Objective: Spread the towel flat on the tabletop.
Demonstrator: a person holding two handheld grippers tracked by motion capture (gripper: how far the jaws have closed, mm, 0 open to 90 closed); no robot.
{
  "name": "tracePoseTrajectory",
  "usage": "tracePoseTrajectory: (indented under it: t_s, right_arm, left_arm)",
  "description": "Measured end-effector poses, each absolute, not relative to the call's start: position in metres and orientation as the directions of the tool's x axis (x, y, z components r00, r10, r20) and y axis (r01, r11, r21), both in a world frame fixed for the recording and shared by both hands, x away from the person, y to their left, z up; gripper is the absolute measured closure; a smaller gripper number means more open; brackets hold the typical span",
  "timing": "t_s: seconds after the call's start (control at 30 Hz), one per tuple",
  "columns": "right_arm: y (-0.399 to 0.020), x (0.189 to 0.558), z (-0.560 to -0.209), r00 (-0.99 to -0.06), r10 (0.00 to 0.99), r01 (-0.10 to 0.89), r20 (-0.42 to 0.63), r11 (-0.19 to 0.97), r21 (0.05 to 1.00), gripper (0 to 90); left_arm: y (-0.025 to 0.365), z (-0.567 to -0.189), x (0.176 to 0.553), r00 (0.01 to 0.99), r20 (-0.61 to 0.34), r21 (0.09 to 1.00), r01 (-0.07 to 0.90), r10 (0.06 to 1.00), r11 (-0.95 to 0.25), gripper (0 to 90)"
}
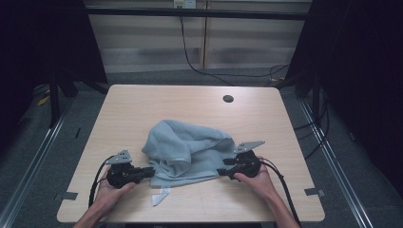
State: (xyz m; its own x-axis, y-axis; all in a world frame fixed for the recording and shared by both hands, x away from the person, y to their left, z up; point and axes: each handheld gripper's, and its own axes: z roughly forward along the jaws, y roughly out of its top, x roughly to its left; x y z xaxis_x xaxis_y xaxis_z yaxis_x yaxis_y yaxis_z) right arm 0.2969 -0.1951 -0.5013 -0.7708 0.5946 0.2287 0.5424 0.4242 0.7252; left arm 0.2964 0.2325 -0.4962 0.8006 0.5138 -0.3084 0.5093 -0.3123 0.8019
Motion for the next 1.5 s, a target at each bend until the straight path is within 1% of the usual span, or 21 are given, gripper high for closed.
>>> tracePoseTrajectory:
  t_s: [0.1, 0.2, 0.27, 0.3, 0.37, 0.4, 0.43, 0.47, 0.53, 0.57, 0.7, 0.8, 1.0, 1.03, 1.13, 1.17, 1.23, 1.3, 1.37, 1.4, 1.5]
  right_arm:
    - [-0.189, 0.289, -0.501, -0.794, 0.568, 0.522, 0.217, 0.454, 0.722, 39.3]
    - [-0.182, 0.286, -0.502, -0.801, 0.567, 0.506, 0.192, 0.471, 0.723, 40.1]
    - [-0.179, 0.286, -0.501, -0.798, 0.578, 0.503, 0.172, 0.480, 0.719, 45.4]
    - [-0.178, 0.287, -0.501, -0.799, 0.578, 0.497, 0.163, 0.484, 0.720, 49.3]
    - [-0.177, 0.287, -0.500, -0.792, 0.586, 0.505, 0.170, 0.473, 0.722, 60.9]
    - [-0.178, 0.288, -0.500, -0.794, 0.581, 0.504, 0.177, 0.468, 0.726, 63.3]
    - [-0.180, 0.288, -0.499, -0.795, 0.575, 0.508, 0.192, 0.461, 0.727, 68.6]
    - [-0.181, 0.288, -0.497, -0.799, 0.567, 0.507, 0.201, 0.453, 0.733, 80.0]
    - [-0.182, 0.288, -0.495, -0.794, 0.572, 0.507, 0.207, 0.434, 0.745, 80.7]
    - [-0.182, 0.288, -0.494, -0.799, 0.562, 0.506, 0.212, 0.440, 0.742, 86.6]
    - [-0.182, 0.289, -0.494, -0.803, 0.554, 0.507, 0.221, 0.437, 0.743, 88.6]
    - [-0.185, 0.290, -0.488, -0.796, 0.554, 0.511, 0.245, 0.397, 0.762, 88.9]
    - [-0.190, 0.289, -0.473, -0.795, 0.558, 0.488, 0.238, 0.355, 0.797, 88.7]
    - [-0.190, 0.289, -0.472, -0.797, 0.556, 0.482, 0.236, 0.351, 0.803, 87.9]
    - [-0.190, 0.288, -0.470, -0.798, 0.553, 0.483, 0.241, 0.349, 0.803, 89.7]
    - [-0.190, 0.287, -0.470, -0.800, 0.552, 0.480, 0.235, 0.354, 0.802, 90.0]
    - [-0.191, 0.288, -0.469, -0.796, 0.556, 0.482, 0.239, 0.345, 0.805, 90.0]
    - [-0.190, 0.289, -0.469, -0.793, 0.565, 0.482, 0.229, 0.350, 0.803, 90.0]
    - [-0.191, 0.295, -0.469, -0.784, 0.575, 0.487, 0.234, 0.336, 0.806, 90.0]
    - [-0.191, 0.295, -0.469, -0.784, 0.575, 0.487, 0.234, 0.336, 0.806, 90.0]
    - [-0.191, 0.306, -0.470, -0.769, 0.594, 0.495, 0.236, 0.320, 0.808, 90.0]
  left_arm:
    - [0.241, -0.493, 0.299, 0.779, -0.357, 0.812, 0.531, 0.515, -0.241, 82.7]
    - [0.246, -0.490, 0.301, 0.767, -0.378, 0.817, 0.540, 0.519, -0.202, 82.9]
    - [0.247, -0.487, 0.300, 0.771, -0.358, 0.824, 0.527, 0.527, -0.211, 82.9]
    - [0.247, -0.484, 0.299, 0.774, -0.346, 0.829, 0.517, 0.530, -0.213, 82.9]
    - [0.247, -0.480, 0.298, 0.777, -0.342, 0.837, 0.507, 0.528, -0.205, 82.8]
    - [0.247, -0.478, 0.298, 0.783, -0.326, 0.841, 0.496, 0.530, -0.216, 82.8]
    - [0.247, -0.478, 0.297, 0.784, -0.320, 0.842, 0.493, 0.533, -0.219, 82.8]
    - [0.247, -0.478, 0.297, 0.783, -0.322, 0.841, 0.495, 0.532, -0.218, 82.8]
    - [0.245, -0.479, 0.297, 0.786, -0.310, 0.840, 0.490, 0.534, -0.233, 82.6]
    - [0.245, -0.479, 0.297, 0.786, -0.308, 0.839, 0.490, 0.536, -0.237, 81.9]
    - [0.242, -0.480, 0.297, 0.788, -0.308, 0.835, 0.492, 0.533, -0.246, 80.2]
    - [0.242, -0.480, 0.297, 0.791, -0.313, 0.836, 0.492, 0.526, -0.243, 80.2]
    - [0.238, -0.479, 0.295, 0.805, -0.296, 0.834, 0.480, 0.514, -0.271, 82.2]
    - [0.237, -0.480, 0.295, 0.807, -0.292, 0.832, 0.479, 0.513, -0.281, 81.8]
    - [0.234, -0.483, 0.294, 0.812, -0.294, 0.827, 0.481, 0.505, -0.291, 78.9]
    - [0.233, -0.484, 0.293, 0.815, -0.290, 0.824, 0.479, 0.502, -0.301, 77.2]
    - [0.230, -0.489, 0.291, 0.818, -0.282, 0.812, 0.482, 0.502, -0.329, 69.3]
    - [0.227, -0.492, 0.290, 0.821, -0.283, 0.803, 0.485, 0.496, -0.345, 65.2]
    - [0.224, -0.495, 0.290, 0.810, -0.289, 0.797, 0.499, 0.511, -0.340, 54.8]
    - [0.222, -0.496, 0.292, 0.808, -0.279, 0.796, 0.497, 0.518, -0.347, 54.8]
    - [0.214, -0.498, 0.295, 0.813, -0.251, 0.788, 0.486, 0.525, -0.377, 46.7]
